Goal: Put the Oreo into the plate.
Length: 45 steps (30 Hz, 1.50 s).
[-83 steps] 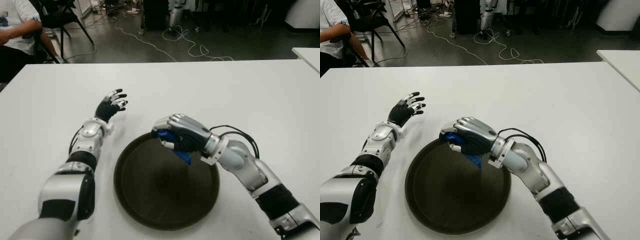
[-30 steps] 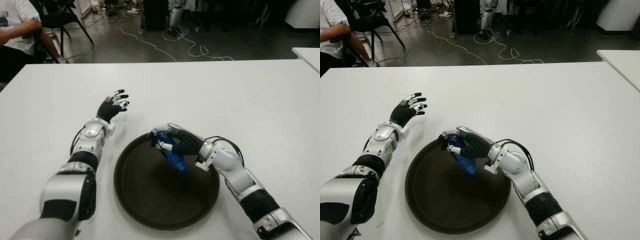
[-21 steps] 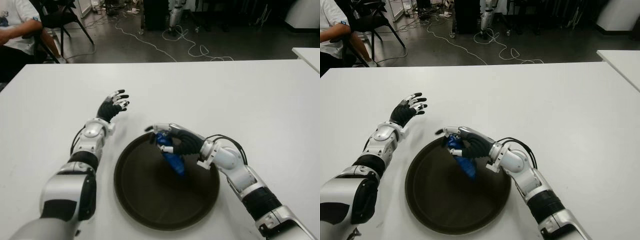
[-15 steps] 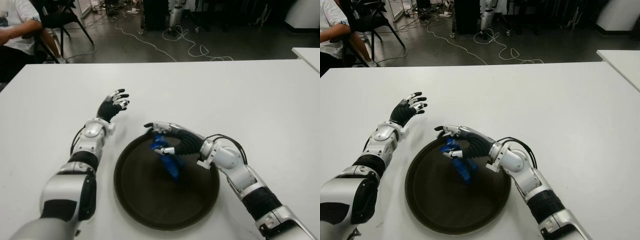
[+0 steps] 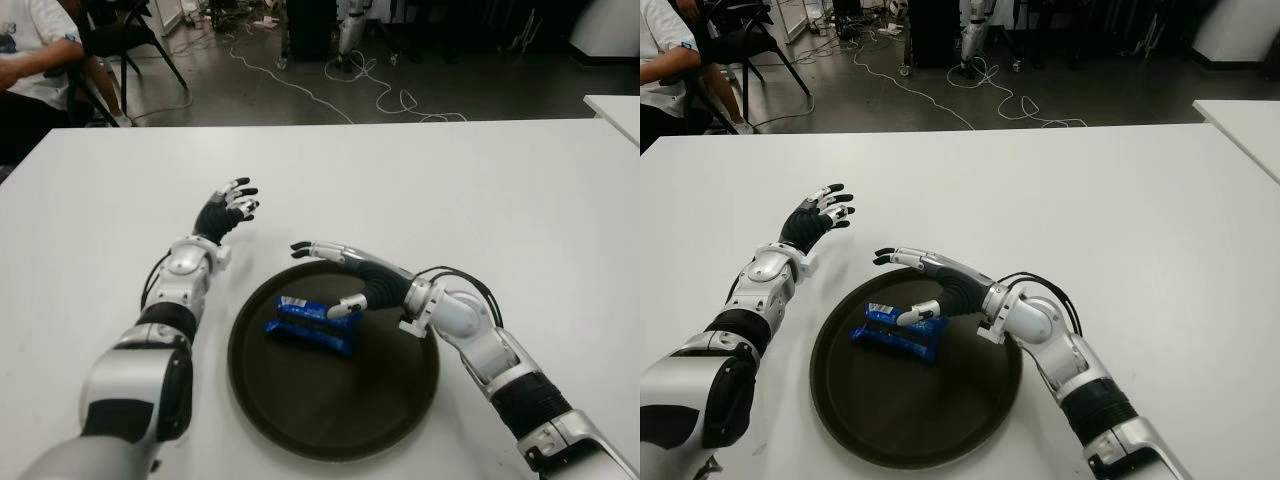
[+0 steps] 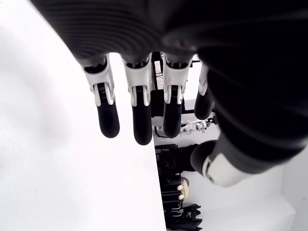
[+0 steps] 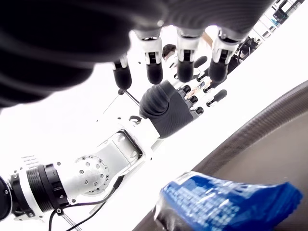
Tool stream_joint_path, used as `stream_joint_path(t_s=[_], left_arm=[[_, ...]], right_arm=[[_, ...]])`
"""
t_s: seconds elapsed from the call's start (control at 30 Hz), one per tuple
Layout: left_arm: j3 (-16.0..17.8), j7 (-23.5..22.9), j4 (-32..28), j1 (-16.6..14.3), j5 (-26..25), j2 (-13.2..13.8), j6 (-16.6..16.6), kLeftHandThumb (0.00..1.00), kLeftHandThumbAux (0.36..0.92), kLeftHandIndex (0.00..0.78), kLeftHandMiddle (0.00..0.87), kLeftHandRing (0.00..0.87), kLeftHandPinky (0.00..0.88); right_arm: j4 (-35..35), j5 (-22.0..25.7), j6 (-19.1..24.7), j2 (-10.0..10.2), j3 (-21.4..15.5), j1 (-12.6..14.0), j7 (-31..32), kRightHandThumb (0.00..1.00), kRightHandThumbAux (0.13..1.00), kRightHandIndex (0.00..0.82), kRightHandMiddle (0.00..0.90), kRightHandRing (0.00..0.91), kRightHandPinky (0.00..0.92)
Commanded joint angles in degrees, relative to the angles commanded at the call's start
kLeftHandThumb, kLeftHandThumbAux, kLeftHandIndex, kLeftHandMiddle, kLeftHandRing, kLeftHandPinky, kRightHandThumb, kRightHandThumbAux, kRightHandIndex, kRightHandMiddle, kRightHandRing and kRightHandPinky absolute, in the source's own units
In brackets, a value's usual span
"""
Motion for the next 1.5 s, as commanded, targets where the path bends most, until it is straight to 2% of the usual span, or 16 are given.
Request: stream_joint_path(t_s=[0.77,1.03,1.3,1.43,1.5], left_arm=[[0.65,-1.19,0.38,-0.16,-0.6,0.17,0.36,0.048,0.711,0.15,0.213,0.22,0.234],[1.03,-1.9,0.63,-0.29,-0.96,0.26,1.06,0.033,0.706,0.154,0.207,0.215,0.222],[0.77,-1.77,0.54,-0.31,-0.63,0.32,1.3,0.022,0.734,0.161,0.212,0.212,0.215],[0.95,-1.56,0.39,-0.16,-0.83,0.2,1.1,0.02,0.73,0.154,0.206,0.213,0.232],[1.02,-1.67,0.37,-0.14,-0.93,0.18,1.13,0.022,0.726,0.148,0.205,0.214,0.235]], right_arm=[[1.22,-1.2,-0.78,-0.24,-0.05,-1.16,0.03,0.0,0.251,0.0,0.0,0.0,0.0],[1.72,-1.49,-2.61,-0.27,-2.76,-1.88,-4.92,0.0,0.268,0.0,0.0,0.0,0.0],[1.34,-2.02,-1.56,-0.09,-5.82,-1.83,-10.07,0.0,0.302,0.0,0.0,0.0,0.0],[2.89,-0.6,-0.24,-2.41,-9.39,-3.36,-10.88,0.0,0.307,0.0,0.004,0.0,0.0],[6.16,-0.63,-1.29,-3.71,-10.85,-3.47,-11.97,0.0,0.312,0.0,0.013,0.0,0.0]])
